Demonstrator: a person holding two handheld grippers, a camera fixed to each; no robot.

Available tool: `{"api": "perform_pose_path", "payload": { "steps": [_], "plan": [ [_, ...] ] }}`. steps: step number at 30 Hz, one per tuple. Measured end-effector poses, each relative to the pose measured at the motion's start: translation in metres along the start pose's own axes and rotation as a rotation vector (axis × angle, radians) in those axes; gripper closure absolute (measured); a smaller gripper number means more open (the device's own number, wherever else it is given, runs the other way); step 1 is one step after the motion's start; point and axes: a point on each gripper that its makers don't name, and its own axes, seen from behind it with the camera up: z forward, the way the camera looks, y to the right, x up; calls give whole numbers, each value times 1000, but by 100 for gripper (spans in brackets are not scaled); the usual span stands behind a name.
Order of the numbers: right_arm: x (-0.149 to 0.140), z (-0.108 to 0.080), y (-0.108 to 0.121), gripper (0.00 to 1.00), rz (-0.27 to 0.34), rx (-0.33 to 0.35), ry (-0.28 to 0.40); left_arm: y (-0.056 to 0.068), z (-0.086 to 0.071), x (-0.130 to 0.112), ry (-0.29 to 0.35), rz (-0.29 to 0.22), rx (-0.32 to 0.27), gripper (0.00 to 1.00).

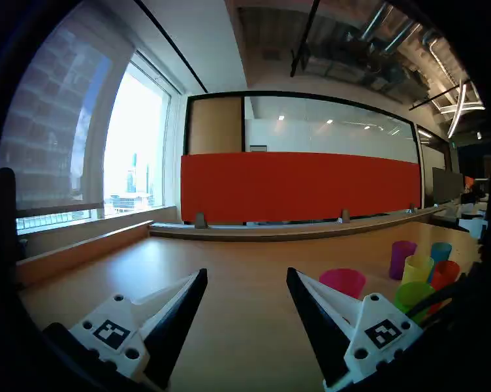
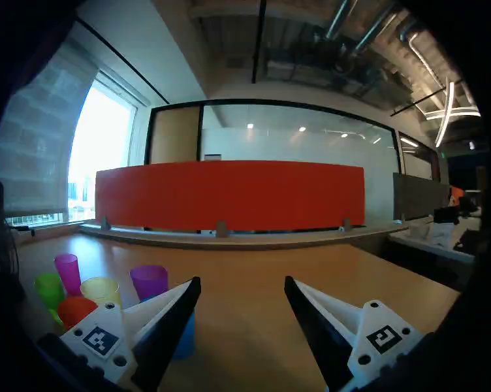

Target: Pour water

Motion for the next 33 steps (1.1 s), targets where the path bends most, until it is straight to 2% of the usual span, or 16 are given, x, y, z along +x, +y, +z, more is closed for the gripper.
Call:
{"api": "perform_pose_path", "payload": {
  "steps": [33],
  "plan": [
    [0, -1, 0, 1, 0, 0, 0, 0, 0, 3, -1, 0, -1, 10]
  ]
}}
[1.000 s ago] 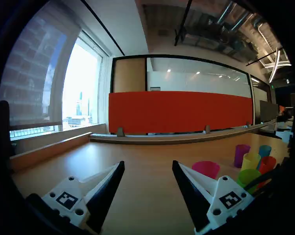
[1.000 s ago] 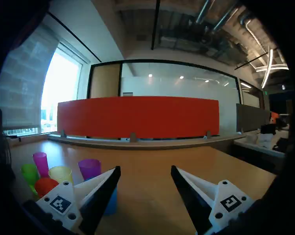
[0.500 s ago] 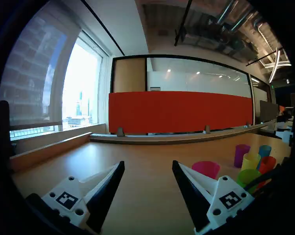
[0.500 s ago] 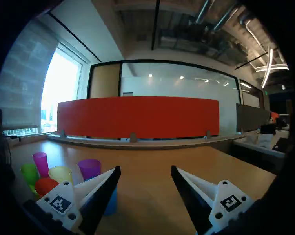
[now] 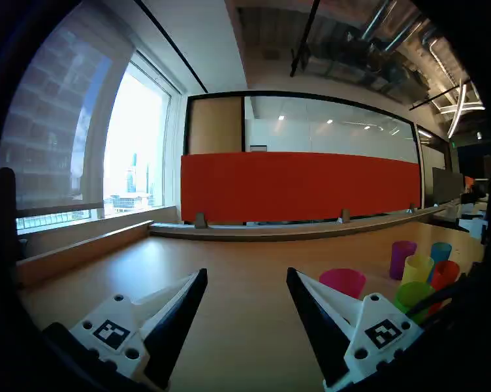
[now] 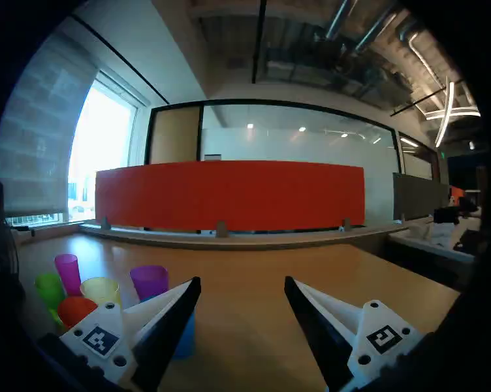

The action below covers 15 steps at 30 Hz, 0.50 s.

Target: Pour water

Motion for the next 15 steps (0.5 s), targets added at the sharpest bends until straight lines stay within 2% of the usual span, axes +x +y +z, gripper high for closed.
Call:
{"api": "perform_pose_path", "payload": {
  "steps": [15],
  "plan": [
    [0, 0, 0, 1, 0, 0, 0, -1, 0, 1, -1, 0, 0, 10]
  ]
}}
